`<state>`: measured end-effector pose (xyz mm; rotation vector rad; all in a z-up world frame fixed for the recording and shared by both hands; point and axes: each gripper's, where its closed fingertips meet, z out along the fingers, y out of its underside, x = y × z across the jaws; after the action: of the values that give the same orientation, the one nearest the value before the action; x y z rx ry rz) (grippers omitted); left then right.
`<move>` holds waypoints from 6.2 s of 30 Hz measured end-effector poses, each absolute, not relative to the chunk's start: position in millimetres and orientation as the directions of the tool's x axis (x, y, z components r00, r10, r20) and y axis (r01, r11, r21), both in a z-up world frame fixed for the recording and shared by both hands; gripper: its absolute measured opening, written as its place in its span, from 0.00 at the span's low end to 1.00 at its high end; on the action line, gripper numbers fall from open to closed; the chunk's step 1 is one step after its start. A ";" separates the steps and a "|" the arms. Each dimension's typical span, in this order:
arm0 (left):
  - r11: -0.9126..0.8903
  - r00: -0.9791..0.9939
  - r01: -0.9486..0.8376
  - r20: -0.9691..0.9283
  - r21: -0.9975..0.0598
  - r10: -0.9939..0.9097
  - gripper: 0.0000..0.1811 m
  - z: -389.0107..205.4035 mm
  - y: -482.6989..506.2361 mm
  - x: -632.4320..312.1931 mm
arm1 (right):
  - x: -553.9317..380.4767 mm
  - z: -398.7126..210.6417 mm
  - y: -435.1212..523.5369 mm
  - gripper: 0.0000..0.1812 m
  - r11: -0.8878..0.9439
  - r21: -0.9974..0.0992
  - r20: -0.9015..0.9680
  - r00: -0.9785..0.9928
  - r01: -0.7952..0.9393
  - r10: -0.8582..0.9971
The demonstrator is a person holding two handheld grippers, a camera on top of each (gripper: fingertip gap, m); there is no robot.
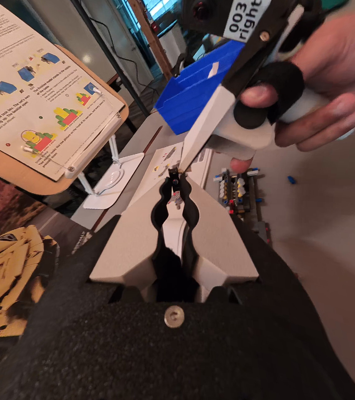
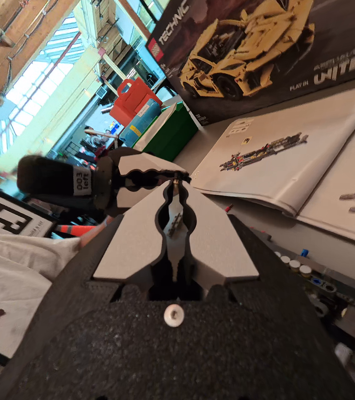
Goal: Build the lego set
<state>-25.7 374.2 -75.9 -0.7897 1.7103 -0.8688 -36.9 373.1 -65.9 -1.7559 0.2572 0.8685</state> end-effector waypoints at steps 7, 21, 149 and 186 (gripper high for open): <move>0.287 -0.454 -0.041 -0.238 -0.957 -0.859 0.03 -61.4 352.1 -38.2 | -53.9 -48.6 353.5 0.18 -0.239 -0.970 -0.161 0.841 -0.039 0.516; 0.042 -0.662 -0.008 -0.026 -0.999 -0.749 0.04 -41.1 317.0 -57.2 | -74.4 -25.9 337.0 0.12 -0.106 -0.977 -0.205 0.680 -0.184 0.704; 0.265 -0.283 -0.177 -0.209 -0.948 -0.936 0.04 -87.6 368.8 -17.8 | -21.9 -77.0 368.2 0.09 -0.214 -0.954 -0.272 0.912 -0.212 0.306; 0.805 -0.174 -0.135 -0.786 -0.578 -0.593 0.04 -99.0 364.8 -28.5 | -27.6 -94.5 369.3 0.03 -0.349 -0.890 -0.409 0.854 -0.294 0.321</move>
<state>-28.5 364.8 -99.0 -0.5711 1.7236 -0.4484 -27.6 369.3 -94.5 -1.8208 -0.0203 0.6330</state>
